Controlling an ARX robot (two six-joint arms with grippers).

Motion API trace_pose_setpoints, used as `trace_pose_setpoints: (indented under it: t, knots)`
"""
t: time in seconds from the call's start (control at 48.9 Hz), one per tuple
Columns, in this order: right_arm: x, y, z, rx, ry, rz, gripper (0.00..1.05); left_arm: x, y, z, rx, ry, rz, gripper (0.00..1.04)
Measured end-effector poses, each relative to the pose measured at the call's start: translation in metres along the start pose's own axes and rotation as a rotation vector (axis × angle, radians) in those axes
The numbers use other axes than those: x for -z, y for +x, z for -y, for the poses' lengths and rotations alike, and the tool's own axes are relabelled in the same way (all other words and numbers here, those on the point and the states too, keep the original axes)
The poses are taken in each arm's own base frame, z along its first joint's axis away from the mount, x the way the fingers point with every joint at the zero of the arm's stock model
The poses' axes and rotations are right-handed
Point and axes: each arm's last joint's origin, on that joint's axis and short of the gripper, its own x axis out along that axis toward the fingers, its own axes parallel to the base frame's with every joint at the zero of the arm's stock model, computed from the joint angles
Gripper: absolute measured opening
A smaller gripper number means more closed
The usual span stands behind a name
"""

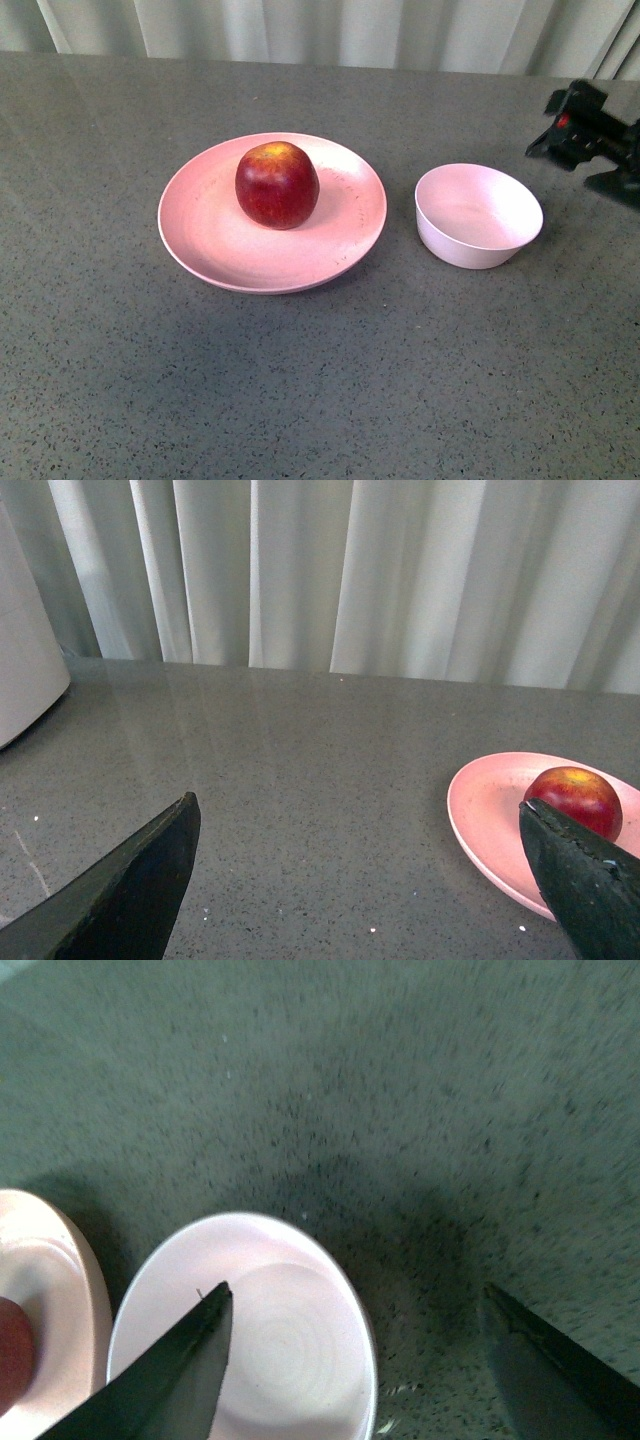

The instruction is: Move apple from plate to bowl

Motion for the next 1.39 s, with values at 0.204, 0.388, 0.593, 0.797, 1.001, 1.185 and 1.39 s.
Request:
trace_pose_setpoints:
  t: [0.204, 0.388, 0.593, 0.797, 1.001, 1.185, 1.39]
  knots:
    - [-0.015, -0.042, 0.005, 0.0, -0.136, 0.252, 0.91, 0.0, 0.0, 0.0, 0.0, 0.0, 0.0, 0.96]
    - [0.009, -0.064, 0.015, 0.01, -0.336, 0.54, 0.67, 0.0, 0.0, 0.0, 0.0, 0.0, 0.0, 0.96]
    - [0.016, -0.1, 0.025, 0.013, -0.398, 0.627, 0.39, 0.0, 0.0, 0.0, 0.0, 0.0, 0.0, 0.96]
    - [0.039, -0.126, 0.032, 0.025, -0.414, 0.607, 0.03, 0.0, 0.0, 0.0, 0.0, 0.0, 0.0, 0.96]
    - [0.055, -0.15, 0.034, 0.027, -0.419, 0.607, 0.02, 0.0, 0.0, 0.0, 0.0, 0.0, 0.0, 0.96]
    - [0.065, -0.165, 0.036, 0.027, -0.419, 0.606, 0.02, 0.0, 0.0, 0.0, 0.0, 0.0, 0.0, 0.96]
    - [0.074, -0.178, 0.038, 0.027, -0.419, 0.606, 0.02, 0.0, 0.0, 0.0, 0.0, 0.0, 0.0, 0.96]
